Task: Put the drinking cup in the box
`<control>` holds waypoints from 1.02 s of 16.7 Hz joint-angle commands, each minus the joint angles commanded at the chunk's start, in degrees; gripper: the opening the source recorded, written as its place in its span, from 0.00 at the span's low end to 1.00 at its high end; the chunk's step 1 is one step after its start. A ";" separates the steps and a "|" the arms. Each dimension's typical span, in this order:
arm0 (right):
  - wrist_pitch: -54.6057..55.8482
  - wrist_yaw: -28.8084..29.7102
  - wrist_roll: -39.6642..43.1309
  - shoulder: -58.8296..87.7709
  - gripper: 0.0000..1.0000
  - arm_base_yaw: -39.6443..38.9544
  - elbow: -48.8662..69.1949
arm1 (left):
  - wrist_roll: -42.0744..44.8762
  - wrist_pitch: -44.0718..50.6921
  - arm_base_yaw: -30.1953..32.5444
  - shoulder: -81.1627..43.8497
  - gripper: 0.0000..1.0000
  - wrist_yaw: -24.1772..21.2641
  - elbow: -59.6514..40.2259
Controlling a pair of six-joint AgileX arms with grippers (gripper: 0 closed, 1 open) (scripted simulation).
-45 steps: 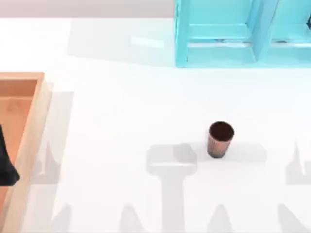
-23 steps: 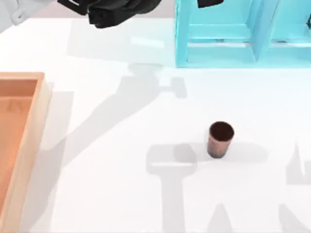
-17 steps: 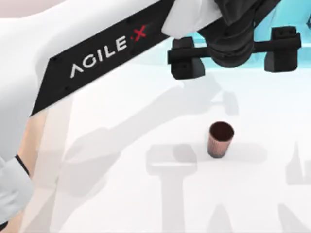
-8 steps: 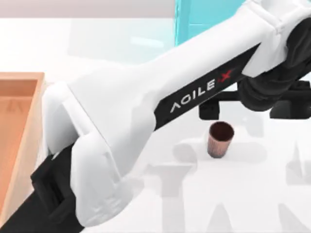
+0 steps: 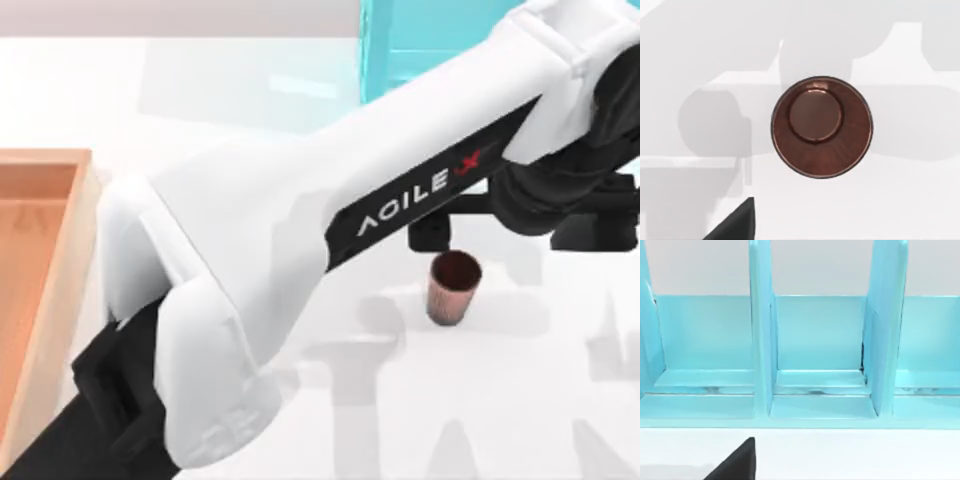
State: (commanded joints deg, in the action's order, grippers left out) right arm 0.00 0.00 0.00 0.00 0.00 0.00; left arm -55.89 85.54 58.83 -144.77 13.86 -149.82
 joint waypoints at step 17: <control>0.00 0.00 0.00 0.00 1.00 0.00 0.00 | 2.84 -21.75 -2.55 -0.82 0.85 -0.43 20.25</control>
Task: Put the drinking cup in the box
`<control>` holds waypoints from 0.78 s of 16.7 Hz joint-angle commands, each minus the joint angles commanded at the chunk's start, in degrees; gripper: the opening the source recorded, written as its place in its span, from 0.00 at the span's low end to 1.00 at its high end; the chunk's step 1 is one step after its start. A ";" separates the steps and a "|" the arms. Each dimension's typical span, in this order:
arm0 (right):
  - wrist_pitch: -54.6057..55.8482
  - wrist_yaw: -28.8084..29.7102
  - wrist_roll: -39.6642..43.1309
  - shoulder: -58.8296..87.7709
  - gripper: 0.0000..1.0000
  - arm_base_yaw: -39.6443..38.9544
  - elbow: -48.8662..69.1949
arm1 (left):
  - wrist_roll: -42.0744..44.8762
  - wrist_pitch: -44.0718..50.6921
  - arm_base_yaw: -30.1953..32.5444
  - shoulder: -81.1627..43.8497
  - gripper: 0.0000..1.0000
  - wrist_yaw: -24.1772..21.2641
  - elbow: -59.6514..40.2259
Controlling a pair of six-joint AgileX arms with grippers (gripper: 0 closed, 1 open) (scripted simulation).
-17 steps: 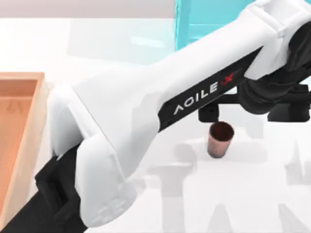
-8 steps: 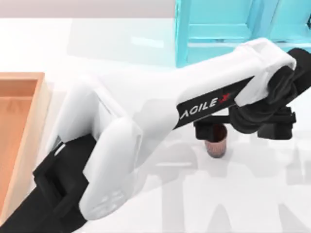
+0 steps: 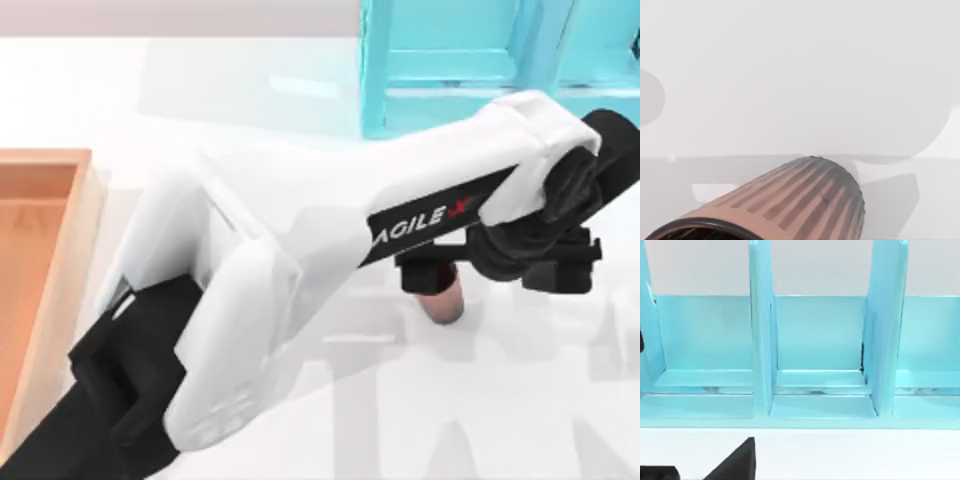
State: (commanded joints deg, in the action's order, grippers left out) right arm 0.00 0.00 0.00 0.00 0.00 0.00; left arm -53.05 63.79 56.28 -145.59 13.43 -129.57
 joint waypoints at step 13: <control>0.00 0.00 0.00 0.00 1.00 0.00 0.00 | 0.00 0.00 0.00 0.00 0.00 0.00 0.00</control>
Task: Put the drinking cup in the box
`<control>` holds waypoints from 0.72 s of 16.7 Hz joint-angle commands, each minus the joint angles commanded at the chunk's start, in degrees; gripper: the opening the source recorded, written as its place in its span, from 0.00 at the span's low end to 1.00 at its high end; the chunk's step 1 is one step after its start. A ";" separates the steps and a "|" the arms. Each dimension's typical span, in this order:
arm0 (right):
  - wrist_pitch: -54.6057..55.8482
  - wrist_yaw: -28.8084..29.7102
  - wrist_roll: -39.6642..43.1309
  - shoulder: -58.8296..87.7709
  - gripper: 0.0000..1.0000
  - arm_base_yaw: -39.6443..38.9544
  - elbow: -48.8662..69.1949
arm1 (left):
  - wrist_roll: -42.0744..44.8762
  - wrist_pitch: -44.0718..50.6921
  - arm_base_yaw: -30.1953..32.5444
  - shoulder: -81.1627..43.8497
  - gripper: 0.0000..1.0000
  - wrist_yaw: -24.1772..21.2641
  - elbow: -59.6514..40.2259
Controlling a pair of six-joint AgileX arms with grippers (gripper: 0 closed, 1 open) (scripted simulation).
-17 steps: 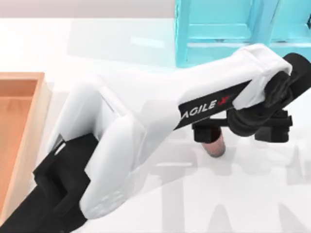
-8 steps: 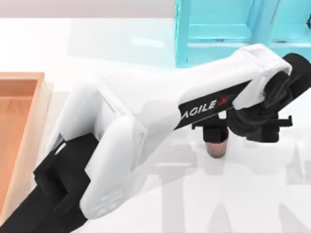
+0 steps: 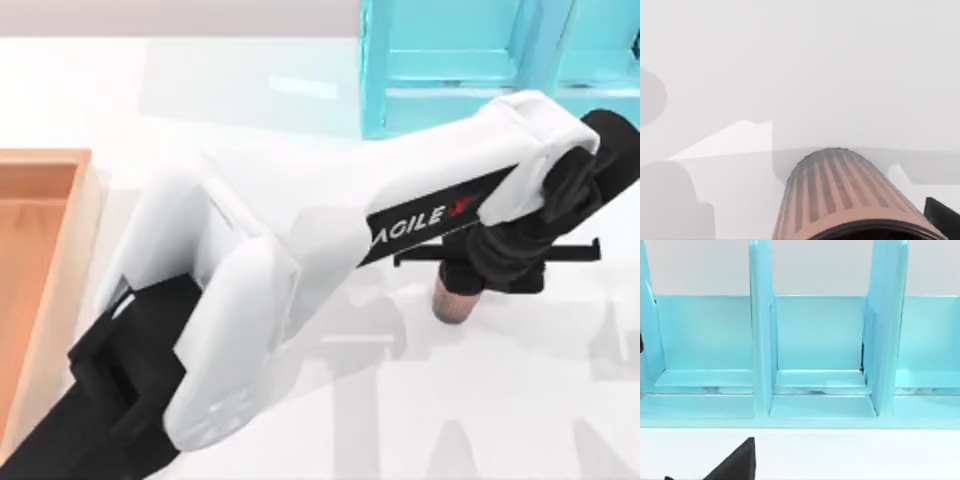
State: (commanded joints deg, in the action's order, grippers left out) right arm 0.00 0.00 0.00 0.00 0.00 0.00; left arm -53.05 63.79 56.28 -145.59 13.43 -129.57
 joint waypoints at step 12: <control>0.00 0.00 0.00 0.00 1.00 0.00 0.00 | 5.69 1.18 -5.53 4.17 0.00 -0.79 4.20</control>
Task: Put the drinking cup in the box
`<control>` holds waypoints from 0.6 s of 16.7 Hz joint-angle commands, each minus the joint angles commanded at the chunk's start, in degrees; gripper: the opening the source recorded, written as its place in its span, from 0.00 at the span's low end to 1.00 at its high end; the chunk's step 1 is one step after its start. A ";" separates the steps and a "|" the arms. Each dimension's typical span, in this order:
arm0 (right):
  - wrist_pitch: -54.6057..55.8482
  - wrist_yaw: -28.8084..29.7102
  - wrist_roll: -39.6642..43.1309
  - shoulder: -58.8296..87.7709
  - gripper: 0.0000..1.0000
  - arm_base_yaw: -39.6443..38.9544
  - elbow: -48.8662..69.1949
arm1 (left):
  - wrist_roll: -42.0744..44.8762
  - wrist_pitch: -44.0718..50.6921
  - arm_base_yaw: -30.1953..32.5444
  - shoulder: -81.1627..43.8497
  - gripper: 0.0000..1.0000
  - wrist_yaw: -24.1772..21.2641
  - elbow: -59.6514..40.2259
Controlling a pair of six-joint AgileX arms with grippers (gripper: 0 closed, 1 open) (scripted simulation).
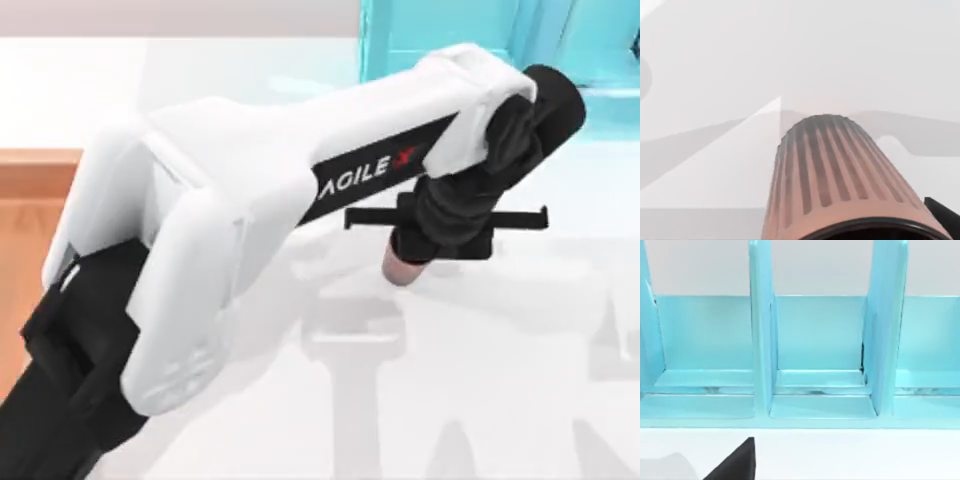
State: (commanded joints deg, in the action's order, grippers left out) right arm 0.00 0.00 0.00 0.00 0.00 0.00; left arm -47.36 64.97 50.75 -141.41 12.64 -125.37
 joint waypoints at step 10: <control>0.00 0.00 0.00 0.00 1.00 0.00 0.00 | 38.85 3.41 -40.25 30.33 0.00 -10.12 26.92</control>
State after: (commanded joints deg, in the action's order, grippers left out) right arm 0.00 0.00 0.00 0.00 0.00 0.00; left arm -8.52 68.38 10.50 -111.08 2.52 -98.44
